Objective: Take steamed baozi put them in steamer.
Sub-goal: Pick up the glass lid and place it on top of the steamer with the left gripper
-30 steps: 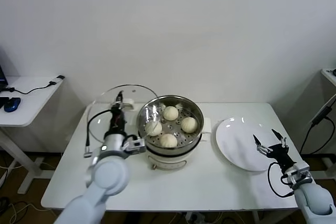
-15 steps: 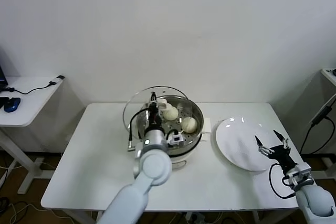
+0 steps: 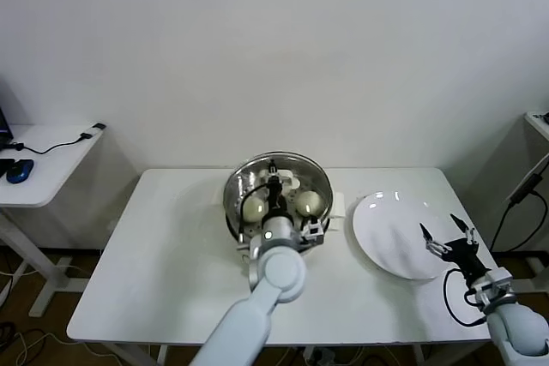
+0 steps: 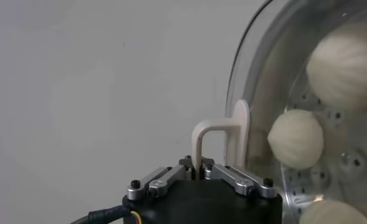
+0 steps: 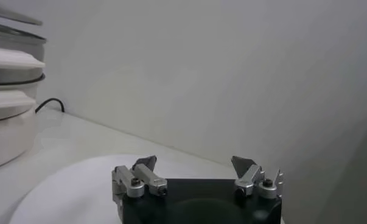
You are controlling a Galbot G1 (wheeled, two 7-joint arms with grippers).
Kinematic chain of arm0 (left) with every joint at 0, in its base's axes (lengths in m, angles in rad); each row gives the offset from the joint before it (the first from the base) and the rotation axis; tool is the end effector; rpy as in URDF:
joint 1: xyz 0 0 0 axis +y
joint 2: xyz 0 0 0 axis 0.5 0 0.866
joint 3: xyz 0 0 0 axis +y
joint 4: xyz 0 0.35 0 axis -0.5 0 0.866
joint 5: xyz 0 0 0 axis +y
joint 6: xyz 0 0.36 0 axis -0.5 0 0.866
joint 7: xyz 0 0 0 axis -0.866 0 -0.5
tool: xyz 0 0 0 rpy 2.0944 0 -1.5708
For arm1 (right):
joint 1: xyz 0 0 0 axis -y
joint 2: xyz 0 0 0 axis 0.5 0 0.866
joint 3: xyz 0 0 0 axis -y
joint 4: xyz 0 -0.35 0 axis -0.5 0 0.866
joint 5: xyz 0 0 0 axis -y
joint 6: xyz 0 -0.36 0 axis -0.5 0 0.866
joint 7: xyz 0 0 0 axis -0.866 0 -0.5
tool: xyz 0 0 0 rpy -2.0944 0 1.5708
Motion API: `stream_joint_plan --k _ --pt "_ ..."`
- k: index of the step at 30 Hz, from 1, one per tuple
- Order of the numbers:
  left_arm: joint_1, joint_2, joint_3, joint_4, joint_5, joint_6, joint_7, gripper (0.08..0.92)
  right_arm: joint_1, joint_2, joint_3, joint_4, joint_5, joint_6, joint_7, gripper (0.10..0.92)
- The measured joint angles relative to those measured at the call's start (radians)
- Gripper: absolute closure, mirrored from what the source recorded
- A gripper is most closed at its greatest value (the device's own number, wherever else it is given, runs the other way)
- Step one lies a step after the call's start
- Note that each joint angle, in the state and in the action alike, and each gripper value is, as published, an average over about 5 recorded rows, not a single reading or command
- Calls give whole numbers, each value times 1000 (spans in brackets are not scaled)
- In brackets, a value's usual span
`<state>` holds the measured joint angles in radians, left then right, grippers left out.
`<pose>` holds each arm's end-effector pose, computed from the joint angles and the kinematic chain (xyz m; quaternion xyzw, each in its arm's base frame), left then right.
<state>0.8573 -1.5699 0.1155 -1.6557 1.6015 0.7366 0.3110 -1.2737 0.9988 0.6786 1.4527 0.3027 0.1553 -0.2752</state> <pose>0.3431 -0.2137 -0.2596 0.0186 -0.7247 -0.6874 0.0439 0.2768 -0.2588 -0.3717 0.0671 -0.9856 0.1357 0.0750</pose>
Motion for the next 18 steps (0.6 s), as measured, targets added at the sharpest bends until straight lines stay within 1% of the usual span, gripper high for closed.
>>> stream_joint_plan --k 5,18 --pt "1 -17 3 29 8 -1 -8 848 -4 0 6 -2 0 3 -2 203" --pt "-9 -22 -3 72 13 0 -23 848 -19 -1 22 -6 -2 8 -12 203"
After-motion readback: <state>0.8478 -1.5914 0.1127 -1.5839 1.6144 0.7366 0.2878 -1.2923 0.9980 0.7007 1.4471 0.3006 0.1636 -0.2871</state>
